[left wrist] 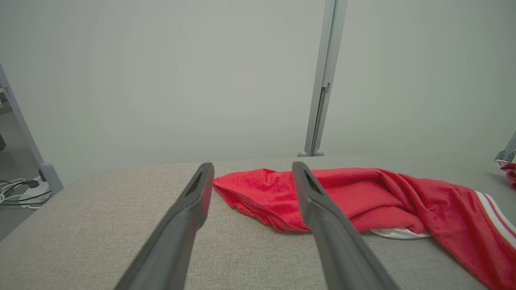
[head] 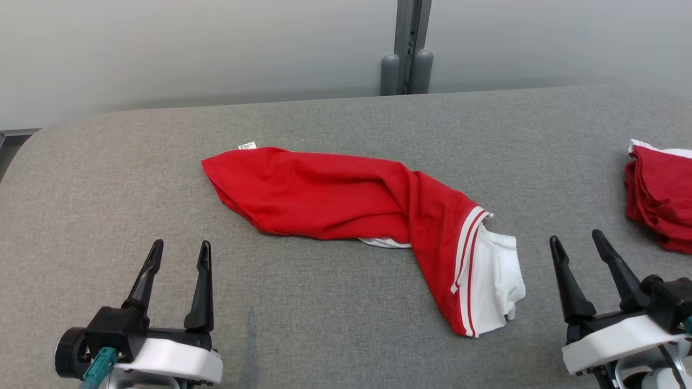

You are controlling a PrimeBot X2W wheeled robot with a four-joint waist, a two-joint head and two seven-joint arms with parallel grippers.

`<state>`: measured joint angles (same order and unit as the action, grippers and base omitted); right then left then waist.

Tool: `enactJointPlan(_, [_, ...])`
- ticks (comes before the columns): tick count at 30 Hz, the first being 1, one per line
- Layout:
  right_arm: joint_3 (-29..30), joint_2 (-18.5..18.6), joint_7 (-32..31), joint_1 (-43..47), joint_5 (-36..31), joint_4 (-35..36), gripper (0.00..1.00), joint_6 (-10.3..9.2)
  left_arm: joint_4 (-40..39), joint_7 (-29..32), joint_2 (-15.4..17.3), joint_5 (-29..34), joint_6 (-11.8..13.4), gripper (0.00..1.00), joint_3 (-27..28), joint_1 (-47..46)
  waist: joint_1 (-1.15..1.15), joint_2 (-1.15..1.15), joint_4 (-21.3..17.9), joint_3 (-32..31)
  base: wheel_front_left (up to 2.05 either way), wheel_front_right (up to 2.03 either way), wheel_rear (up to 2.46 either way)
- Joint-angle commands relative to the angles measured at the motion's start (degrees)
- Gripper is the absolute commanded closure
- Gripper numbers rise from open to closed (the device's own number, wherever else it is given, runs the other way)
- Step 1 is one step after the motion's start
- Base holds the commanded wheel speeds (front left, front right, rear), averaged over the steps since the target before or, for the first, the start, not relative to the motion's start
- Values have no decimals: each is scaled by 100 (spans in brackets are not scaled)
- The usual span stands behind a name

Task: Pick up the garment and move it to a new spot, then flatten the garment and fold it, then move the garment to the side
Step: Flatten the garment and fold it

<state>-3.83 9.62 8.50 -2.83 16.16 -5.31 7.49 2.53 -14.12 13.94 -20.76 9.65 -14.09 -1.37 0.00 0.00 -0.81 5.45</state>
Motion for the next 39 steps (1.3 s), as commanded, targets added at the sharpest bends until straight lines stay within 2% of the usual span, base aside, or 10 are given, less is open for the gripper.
enactJointPlan(1, [19,15,-8,45,-12,10,0,1,-21,21,40,-25,24,0,-8,-10,0,0,10,13,0,0,0])
enactJointPlan(10, [65,113,-186,-357,281,-411,0,1,-66,13,-31,16,-75,0,-141,-360,0,0,250,386,0,0,0])
enactJointPlan(18, [-520,190,-616,-1068,894,-1051,0,1,42,-51,-162,87,-166,0,-263,-781,0,0,591,803,0,0,0])
enactJointPlan(29, [-847,298,-1107,-1840,1859,-1626,0,2,194,-99,-334,164,-253,0,-279,-1048,0,0,724,1089,0,0,0])
enactJointPlan(30, [-862,329,-1064,-1933,1935,-1678,55,1,209,-102,-345,172,-269,0,-273,-1068,0,0,725,1104,0,0,0])
enactJointPlan(31, [-877,368,-1034,-2011,2005,-1741,100,1,219,-105,-358,177,-282,0,-269,-1093,0,0,729,1117,0,0,0])
enactJointPlan(39, [-853,806,-336,-2610,2050,-1984,100,2,245,-110,-456,262,-345,0,-173,-1112,0,0,712,1140,0,0,0])
